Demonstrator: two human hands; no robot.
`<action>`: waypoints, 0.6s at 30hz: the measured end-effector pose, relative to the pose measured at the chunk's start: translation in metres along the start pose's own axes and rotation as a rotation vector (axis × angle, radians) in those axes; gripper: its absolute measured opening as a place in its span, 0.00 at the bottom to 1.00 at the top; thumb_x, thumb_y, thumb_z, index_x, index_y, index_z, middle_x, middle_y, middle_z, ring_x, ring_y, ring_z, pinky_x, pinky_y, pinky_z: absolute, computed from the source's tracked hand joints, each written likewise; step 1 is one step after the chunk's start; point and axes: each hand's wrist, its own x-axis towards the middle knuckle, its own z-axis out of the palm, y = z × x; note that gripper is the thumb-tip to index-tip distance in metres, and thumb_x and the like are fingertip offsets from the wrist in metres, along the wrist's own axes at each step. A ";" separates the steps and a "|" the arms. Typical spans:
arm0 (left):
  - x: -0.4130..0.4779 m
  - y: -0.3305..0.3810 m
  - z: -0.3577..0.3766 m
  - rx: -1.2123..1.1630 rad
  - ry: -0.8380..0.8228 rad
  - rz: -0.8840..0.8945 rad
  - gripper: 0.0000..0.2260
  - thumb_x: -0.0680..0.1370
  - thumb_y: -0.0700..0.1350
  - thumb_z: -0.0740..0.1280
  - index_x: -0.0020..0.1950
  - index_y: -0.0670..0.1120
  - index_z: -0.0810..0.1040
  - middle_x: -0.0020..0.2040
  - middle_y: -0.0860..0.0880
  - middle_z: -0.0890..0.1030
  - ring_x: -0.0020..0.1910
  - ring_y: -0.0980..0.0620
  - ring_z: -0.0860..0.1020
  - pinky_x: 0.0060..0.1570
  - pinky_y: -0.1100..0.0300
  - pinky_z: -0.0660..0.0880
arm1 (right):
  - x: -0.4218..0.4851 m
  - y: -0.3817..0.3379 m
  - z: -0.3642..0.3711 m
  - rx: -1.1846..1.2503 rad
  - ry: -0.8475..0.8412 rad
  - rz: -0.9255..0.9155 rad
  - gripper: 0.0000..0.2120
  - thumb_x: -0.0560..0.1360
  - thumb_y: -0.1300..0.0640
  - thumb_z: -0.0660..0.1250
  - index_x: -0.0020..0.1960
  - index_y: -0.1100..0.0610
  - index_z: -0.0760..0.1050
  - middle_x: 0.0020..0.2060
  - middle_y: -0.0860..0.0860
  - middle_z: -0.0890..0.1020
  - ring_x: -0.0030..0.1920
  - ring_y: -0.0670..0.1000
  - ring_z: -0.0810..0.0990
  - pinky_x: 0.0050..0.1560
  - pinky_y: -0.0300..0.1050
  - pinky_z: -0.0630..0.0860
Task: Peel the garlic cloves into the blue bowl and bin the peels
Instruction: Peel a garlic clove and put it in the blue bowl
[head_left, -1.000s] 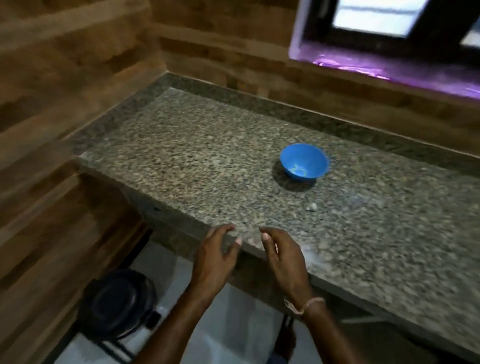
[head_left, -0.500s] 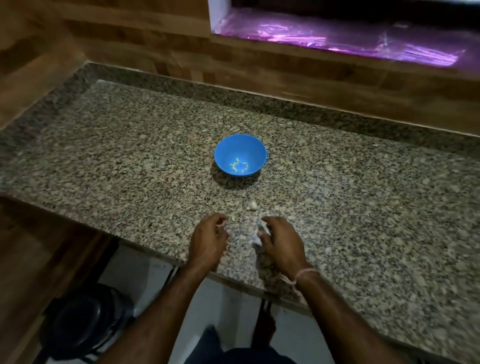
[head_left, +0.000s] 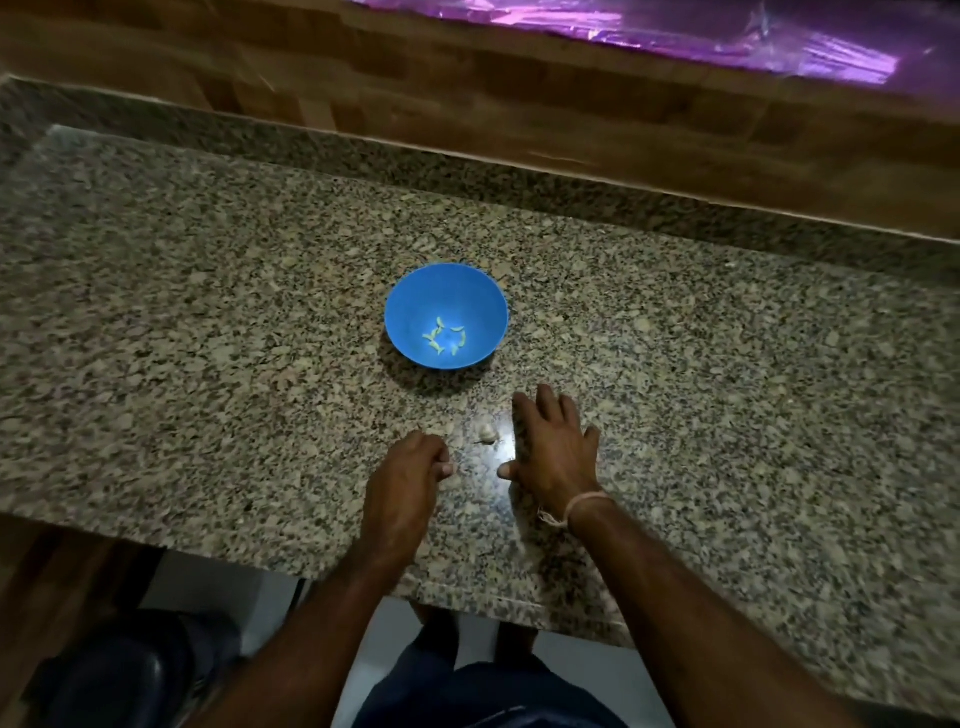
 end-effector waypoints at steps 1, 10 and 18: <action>0.003 0.002 -0.002 -0.028 0.023 -0.021 0.11 0.80 0.37 0.66 0.42 0.51 0.74 0.40 0.54 0.75 0.40 0.56 0.74 0.36 0.61 0.70 | 0.001 0.000 0.001 0.004 -0.002 0.009 0.50 0.73 0.47 0.79 0.84 0.46 0.52 0.85 0.51 0.47 0.84 0.60 0.45 0.77 0.75 0.52; 0.102 0.036 -0.044 -0.030 0.253 0.044 0.04 0.79 0.44 0.72 0.48 0.52 0.78 0.48 0.55 0.81 0.46 0.49 0.78 0.37 0.56 0.67 | 0.004 -0.003 0.003 0.047 0.019 0.067 0.53 0.70 0.48 0.81 0.84 0.44 0.51 0.85 0.47 0.46 0.84 0.55 0.44 0.79 0.71 0.49; 0.101 0.044 -0.040 0.148 0.244 0.197 0.06 0.79 0.44 0.72 0.55 0.47 0.80 0.51 0.48 0.79 0.52 0.46 0.77 0.38 0.53 0.73 | 0.003 0.000 0.003 0.081 0.020 0.055 0.53 0.70 0.47 0.80 0.84 0.43 0.50 0.85 0.46 0.45 0.84 0.54 0.42 0.80 0.71 0.47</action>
